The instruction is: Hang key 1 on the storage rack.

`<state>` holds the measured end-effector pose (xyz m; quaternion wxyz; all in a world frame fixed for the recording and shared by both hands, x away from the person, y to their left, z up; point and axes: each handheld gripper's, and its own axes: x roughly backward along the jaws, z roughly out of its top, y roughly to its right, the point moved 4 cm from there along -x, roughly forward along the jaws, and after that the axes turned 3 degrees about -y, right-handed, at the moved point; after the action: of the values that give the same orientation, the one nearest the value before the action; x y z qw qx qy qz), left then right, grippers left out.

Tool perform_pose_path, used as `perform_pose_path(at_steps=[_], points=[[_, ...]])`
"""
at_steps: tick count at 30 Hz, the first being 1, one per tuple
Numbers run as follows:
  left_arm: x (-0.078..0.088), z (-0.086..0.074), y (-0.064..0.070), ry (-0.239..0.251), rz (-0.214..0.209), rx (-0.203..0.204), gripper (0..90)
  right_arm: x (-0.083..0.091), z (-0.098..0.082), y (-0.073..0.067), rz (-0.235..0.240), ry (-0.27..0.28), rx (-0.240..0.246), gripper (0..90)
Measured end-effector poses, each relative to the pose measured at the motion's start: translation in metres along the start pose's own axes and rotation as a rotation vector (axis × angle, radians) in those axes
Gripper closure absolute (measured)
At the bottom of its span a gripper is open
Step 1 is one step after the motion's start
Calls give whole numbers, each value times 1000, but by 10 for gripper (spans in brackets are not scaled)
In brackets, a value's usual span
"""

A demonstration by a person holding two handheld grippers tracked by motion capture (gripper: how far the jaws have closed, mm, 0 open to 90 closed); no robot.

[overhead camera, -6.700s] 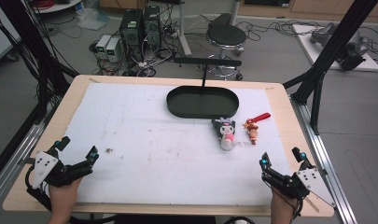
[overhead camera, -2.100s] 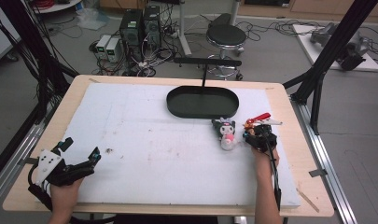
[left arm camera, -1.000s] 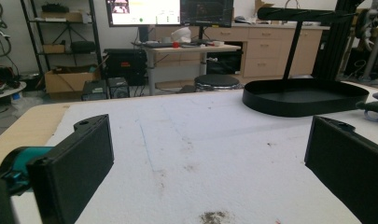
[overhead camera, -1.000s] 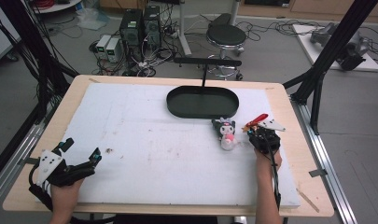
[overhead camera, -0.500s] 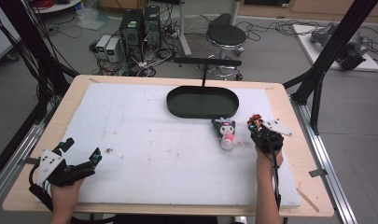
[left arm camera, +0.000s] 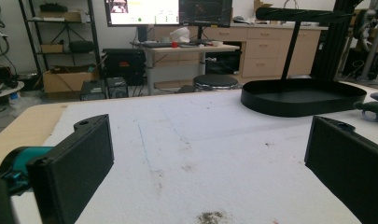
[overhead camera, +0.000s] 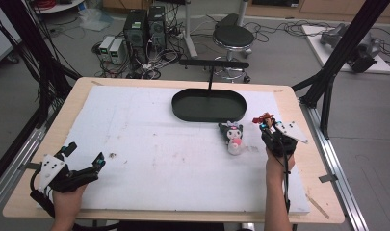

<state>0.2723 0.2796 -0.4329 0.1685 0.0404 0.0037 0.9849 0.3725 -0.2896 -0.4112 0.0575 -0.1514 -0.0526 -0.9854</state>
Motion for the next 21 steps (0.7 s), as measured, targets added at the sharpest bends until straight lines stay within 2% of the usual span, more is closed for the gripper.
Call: perform_pose_path(at_steps=[8, 16, 21], points=[[0, 0, 0, 1, 0, 0, 17, 1, 9, -3, 3, 32, 7, 665], [0, 0, 1, -3, -4, -3, 17, 1, 11, -2, 16, 47, -23, 666], [0, 0, 1, -4, -4, -3, 17, 2, 23, -3, 32, 69, -31, 665]])
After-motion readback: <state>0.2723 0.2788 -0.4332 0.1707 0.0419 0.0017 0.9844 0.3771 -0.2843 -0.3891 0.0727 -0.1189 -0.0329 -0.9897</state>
